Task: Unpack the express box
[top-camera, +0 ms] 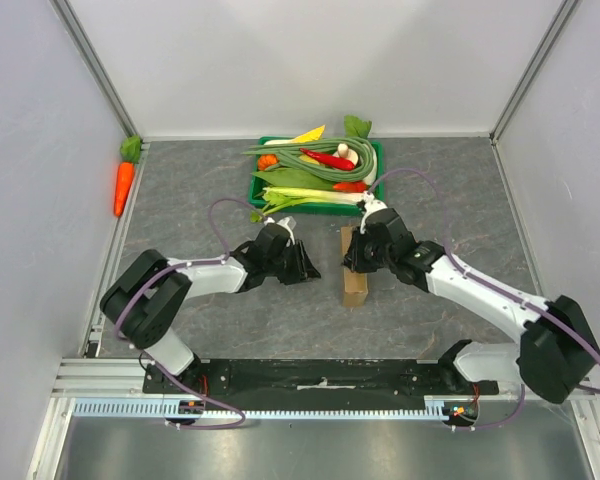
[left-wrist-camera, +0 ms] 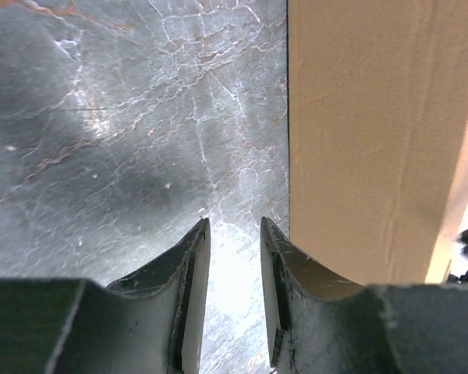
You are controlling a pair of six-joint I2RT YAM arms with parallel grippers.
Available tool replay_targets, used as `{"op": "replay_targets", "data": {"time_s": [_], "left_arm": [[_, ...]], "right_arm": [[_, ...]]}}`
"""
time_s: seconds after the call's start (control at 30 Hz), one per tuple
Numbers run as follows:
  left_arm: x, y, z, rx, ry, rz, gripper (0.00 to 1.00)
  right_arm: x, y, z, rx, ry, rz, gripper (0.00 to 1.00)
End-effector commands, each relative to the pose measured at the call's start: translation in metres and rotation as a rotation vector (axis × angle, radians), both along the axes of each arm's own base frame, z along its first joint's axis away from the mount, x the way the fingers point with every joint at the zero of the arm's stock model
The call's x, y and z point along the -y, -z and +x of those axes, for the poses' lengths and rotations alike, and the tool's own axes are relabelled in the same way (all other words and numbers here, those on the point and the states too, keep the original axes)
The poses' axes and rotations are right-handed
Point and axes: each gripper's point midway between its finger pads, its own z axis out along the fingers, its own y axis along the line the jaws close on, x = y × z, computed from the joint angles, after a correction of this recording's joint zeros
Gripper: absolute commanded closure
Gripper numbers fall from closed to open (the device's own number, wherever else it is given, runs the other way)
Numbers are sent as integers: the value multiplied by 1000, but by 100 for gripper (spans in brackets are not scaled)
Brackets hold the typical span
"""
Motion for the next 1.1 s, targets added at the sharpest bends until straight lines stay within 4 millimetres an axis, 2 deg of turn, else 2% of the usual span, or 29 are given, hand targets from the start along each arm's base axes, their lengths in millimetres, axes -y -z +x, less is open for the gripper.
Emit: {"op": "replay_targets", "data": {"time_s": [0.0,0.1,0.2,0.37,0.47,0.6,0.77,0.8,0.83,0.97,1.03,1.07], "left_arm": [[-13,-25,10,91,-45,27,61],[-14,-36,12,112,-46,25,60],[-8,-43,13,114,-31,6,59],[-1,-49,15,116,-24,-32,57],[12,-66,11,153,28,-127,48],[23,-87,8,201,76,-220,40],[34,-94,5,193,105,-294,38],[41,-103,7,210,115,-347,38],[46,-96,6,188,127,-365,38],[63,-89,5,114,158,-442,38],[63,-78,5,79,150,-424,41],[63,-73,7,68,139,-408,46]], "right_arm": [[39,-52,29,167,236,-71,91],[69,-50,28,162,340,-181,89],[78,-37,26,134,371,-239,87],[79,-5,24,47,375,-319,86],[78,6,24,18,362,-346,86],[71,7,26,25,327,-331,86],[47,-5,30,46,254,-222,85],[44,-6,30,50,240,-208,84],[41,-7,30,53,232,-195,84],[32,-7,31,47,199,-172,83],[28,-7,30,41,182,-158,83],[26,-8,30,43,178,-148,83]]}}
